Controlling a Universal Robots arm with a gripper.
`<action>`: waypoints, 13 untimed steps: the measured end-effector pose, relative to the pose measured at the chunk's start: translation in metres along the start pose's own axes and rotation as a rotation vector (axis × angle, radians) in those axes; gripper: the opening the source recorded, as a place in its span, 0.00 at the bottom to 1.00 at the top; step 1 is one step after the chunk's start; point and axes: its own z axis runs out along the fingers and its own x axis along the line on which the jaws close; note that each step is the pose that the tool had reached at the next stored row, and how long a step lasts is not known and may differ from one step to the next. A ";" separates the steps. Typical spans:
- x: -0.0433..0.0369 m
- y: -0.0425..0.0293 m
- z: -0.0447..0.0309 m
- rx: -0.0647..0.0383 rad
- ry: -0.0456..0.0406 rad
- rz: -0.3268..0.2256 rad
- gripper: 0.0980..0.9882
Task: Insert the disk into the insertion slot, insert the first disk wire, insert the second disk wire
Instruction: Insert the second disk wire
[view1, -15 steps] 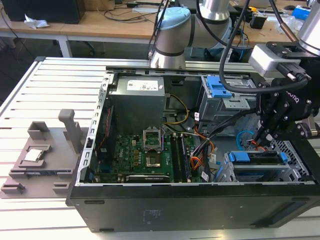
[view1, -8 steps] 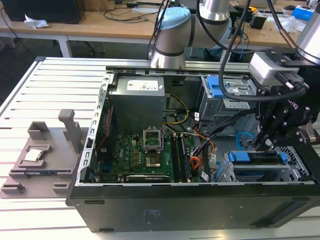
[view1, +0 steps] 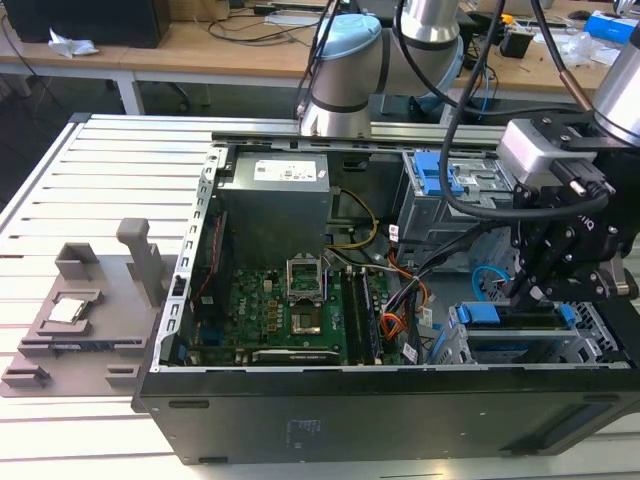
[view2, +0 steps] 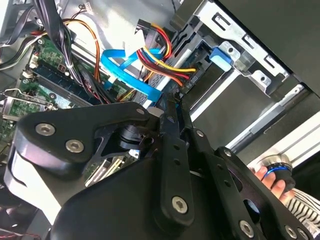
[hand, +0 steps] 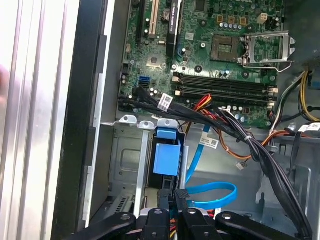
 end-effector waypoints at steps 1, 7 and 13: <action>0.0000 -0.0006 0.0009 0.000 -0.0026 0.000 0.07; 0.0002 -0.0037 0.0035 0.001 -0.0084 0.000 0.07; 0.0030 -0.0039 0.0073 0.001 -0.0088 0.000 0.07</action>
